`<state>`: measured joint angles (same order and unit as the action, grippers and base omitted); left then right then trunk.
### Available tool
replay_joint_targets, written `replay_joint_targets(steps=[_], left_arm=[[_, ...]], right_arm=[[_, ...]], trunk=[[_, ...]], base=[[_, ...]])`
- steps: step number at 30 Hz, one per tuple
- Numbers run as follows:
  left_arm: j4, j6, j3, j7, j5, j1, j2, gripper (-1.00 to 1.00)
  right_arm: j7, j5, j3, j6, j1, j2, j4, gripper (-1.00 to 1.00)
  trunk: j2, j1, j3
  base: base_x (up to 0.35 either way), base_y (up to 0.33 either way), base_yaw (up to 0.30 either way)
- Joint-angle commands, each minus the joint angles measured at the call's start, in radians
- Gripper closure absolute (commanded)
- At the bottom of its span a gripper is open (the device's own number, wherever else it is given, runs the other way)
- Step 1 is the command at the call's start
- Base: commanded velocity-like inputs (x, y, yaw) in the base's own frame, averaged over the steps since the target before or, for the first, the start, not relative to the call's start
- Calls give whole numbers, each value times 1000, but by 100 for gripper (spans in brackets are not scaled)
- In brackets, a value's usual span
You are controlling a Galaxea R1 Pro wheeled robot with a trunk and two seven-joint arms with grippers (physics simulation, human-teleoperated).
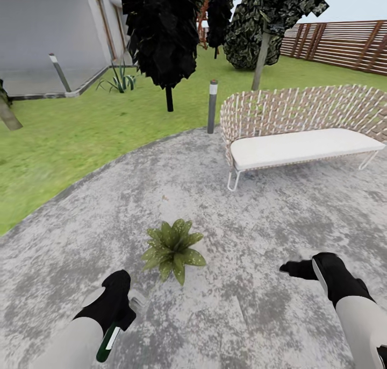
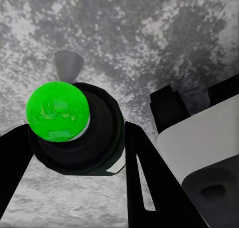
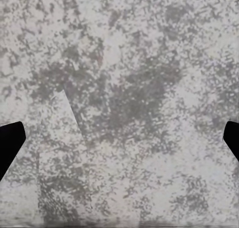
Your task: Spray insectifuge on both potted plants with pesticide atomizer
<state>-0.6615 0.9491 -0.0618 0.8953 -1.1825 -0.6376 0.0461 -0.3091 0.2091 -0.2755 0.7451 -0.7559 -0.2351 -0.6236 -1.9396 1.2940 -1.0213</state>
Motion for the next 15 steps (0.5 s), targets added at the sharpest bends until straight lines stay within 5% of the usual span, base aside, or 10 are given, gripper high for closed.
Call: replay_joint_targets(steps=[1, 15], left_arm=[[-1, 2, -6, 10, -11, -1, 1, 100], [1, 2, -3, 10, -11, 0, 6, 100]], right_arm=[[-9, 11, -4, 3, 0, 0, -1, -100], [-8, 12, -5, 5, 0, 0, -1, -100]], trunk=[[0, -1, -1], [0, -1, 7]], base=[[-337, -11, 154], [-318, -1, 18]])
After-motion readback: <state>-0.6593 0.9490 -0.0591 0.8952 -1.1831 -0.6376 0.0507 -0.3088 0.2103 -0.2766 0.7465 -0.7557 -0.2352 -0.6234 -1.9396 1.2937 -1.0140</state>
